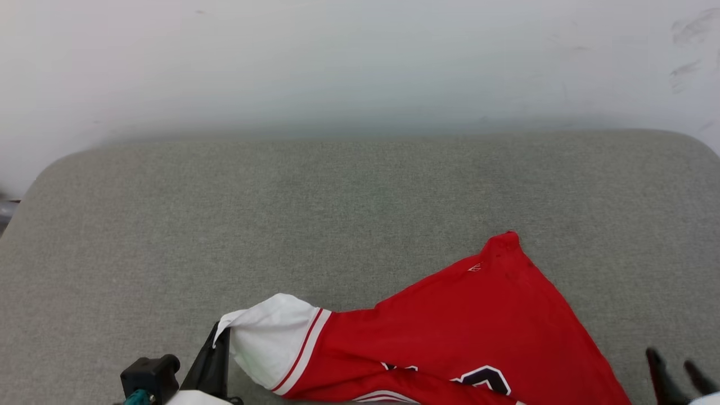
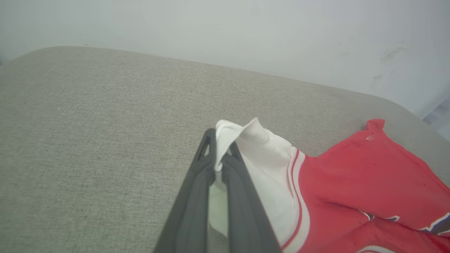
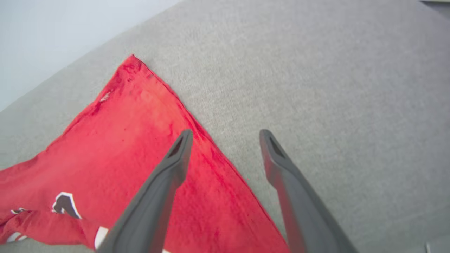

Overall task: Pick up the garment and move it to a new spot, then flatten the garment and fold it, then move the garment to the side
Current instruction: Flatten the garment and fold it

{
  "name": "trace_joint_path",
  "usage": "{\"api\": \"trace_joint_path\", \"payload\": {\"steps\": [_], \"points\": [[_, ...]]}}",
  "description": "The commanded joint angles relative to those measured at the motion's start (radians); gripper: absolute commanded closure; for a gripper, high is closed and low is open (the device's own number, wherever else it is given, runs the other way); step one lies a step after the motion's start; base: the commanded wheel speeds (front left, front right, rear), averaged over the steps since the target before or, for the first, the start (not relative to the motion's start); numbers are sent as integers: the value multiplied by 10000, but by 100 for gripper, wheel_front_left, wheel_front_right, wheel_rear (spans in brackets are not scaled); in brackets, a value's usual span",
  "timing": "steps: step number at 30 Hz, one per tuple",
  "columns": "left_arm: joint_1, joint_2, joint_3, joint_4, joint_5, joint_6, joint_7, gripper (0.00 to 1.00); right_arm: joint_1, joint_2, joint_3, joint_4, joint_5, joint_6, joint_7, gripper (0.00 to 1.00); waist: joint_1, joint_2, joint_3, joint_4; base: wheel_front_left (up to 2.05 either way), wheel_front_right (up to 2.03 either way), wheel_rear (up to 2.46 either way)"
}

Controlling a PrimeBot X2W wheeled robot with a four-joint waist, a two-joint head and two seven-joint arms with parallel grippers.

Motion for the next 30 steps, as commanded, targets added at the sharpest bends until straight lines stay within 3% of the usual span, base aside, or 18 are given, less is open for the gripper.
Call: {"api": "trace_joint_path", "payload": {"steps": [1, 5, 11, 15, 21, 24, 30], "points": [[-139, 16, 0, 17, 46, -9, -58, 100, -192, -131, 47, -36, -62, -7, -195, 0, 1, -1, 72, 46, 0, 0, 0], [-532, -66, -68, 52, 39, -89, -192, 100, -1181, -806, 742, 438, -253, -7, -1846, 0, 1, -1, 455, 275, 0, 0, 0], [-1165, -148, -220, 125, 104, -218, -339, 100, -2912, -1949, 1953, 1269, -425, -7, -2244, 0, 1, -1, 1070, 571, 0, 0, 0], [-1582, -179, -304, 245, 125, -306, -435, 100, -4085, -2998, 3235, 1891, 172, -7, -1092, 0, 1, -1, 1417, 782, 0, 0, 0], [-2180, -223, -420, 422, 172, -488, -556, 100, -5874, -4317, 5030, 2549, 1473, -6, 1631, 0, 1, -1, 1991, 1097, 0, 0, 0], [-2466, -242, -456, 496, 195, -557, -617, 100, -6616, -4657, 5701, 2806, 1915, -6, 2645, 0, 1, -1, 2312, 1242, 0, 0, 0], [-2922, -329, -560, 545, 294, -648, -736, 100, -7667, -4920, 6764, 3446, 2335, -6, 3123, 0, 1, -1, 2965, 1489, 0, 0, 0]]}}
